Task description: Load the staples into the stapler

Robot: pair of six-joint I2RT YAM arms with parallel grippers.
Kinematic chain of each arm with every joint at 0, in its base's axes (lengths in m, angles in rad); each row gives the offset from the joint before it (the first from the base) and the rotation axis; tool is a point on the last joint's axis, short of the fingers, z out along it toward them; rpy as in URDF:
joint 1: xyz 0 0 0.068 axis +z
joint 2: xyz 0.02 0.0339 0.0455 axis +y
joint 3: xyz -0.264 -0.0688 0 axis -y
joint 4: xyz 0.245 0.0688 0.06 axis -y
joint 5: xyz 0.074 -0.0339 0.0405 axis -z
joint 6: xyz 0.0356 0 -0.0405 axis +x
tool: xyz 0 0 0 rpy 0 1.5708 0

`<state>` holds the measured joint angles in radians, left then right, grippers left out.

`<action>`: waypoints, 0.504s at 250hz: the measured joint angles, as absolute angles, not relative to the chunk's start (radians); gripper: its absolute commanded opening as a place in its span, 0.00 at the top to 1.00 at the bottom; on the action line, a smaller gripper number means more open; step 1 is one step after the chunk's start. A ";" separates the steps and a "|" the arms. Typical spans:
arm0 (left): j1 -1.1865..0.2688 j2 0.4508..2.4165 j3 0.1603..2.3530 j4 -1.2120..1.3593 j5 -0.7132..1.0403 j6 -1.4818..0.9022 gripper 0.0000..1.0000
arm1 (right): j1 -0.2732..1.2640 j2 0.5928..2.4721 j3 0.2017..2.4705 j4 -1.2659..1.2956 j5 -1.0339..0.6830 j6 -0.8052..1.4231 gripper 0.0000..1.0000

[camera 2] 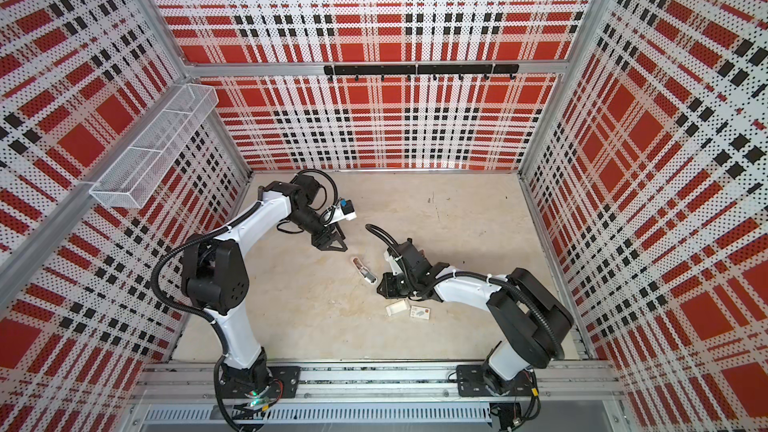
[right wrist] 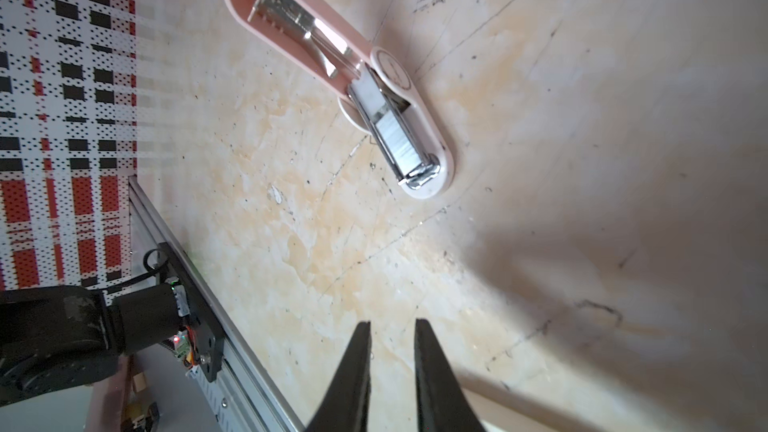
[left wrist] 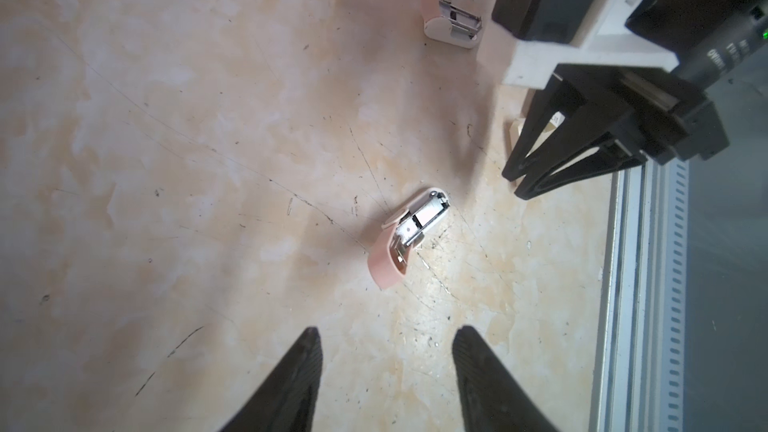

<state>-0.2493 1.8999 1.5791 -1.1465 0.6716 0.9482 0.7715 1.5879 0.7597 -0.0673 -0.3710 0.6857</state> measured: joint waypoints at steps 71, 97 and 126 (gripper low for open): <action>-0.249 1.921 1.578 -1.135 0.691 0.941 0.46 | 0.751 1.731 0.788 0.024 -0.432 0.716 0.83; -0.249 1.921 1.576 -1.128 0.702 0.936 0.47 | 0.733 1.750 0.793 0.050 -0.446 0.723 0.83; -0.247 1.921 1.559 -1.121 0.713 0.928 0.48 | 0.717 1.780 0.807 0.070 -0.459 0.726 0.83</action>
<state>-0.2470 1.9205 1.5593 -1.1213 0.7132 0.9276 0.7166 1.7798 0.8074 0.0700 -0.4595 0.7258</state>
